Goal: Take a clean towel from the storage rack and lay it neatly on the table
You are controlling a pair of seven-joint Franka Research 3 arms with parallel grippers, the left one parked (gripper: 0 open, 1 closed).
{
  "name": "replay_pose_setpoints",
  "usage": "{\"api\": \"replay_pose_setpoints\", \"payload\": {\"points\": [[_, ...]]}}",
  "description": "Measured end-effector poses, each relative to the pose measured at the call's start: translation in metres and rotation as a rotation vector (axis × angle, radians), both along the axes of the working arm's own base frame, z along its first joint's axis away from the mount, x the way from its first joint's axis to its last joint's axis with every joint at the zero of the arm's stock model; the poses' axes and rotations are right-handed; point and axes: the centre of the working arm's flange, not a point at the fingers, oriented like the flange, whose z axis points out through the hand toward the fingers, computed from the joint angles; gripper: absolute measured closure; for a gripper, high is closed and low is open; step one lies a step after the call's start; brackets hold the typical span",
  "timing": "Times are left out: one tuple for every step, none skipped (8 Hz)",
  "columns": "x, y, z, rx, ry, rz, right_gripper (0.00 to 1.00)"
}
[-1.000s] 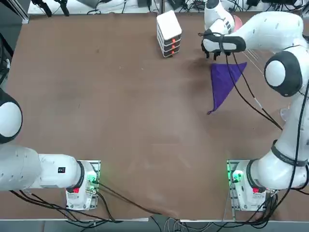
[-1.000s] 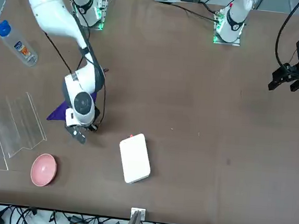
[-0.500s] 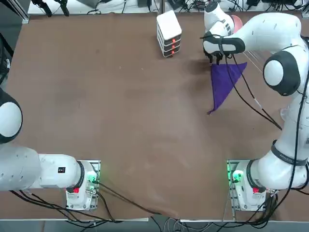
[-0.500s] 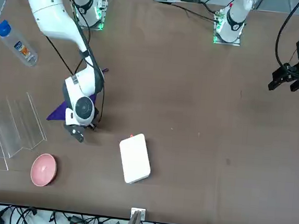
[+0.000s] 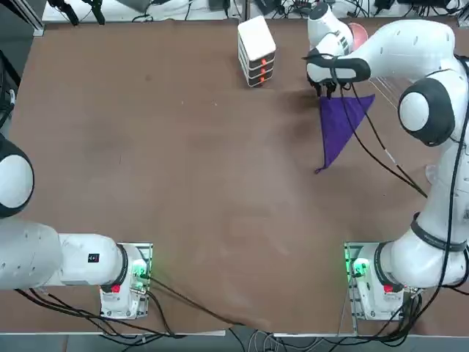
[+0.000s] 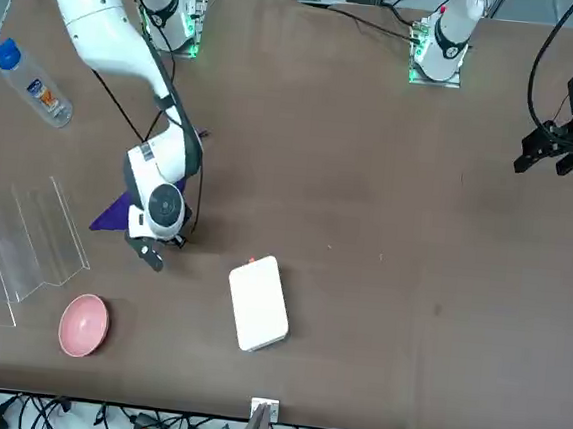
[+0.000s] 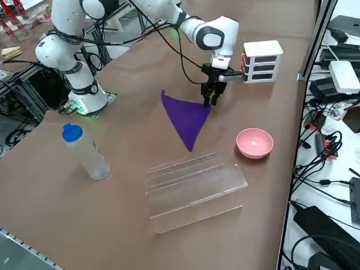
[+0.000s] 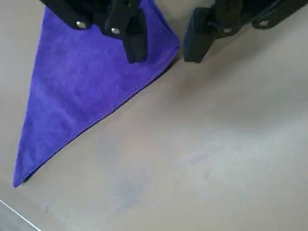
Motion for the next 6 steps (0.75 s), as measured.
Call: {"api": "replay_pose_setpoints", "payload": {"points": [[-0.0006, 0.0002, -0.0026, -0.001, 0.003, -0.002, 0.52], [-0.001, -0.0011, -0.0055, -0.003, 0.007, -0.003, 0.53], [-0.0014, -0.0032, -0.0082, -0.006, 0.011, -0.005, 0.55], [-0.0015, -0.0041, -0.0096, -0.008, 0.013, -0.005, 0.56], [-0.0016, -0.0042, -0.0104, -0.01, 0.013, -0.004, 0.56], [-0.0017, -0.0043, -0.0108, -0.011, 0.013, -0.003, 0.57]]}}
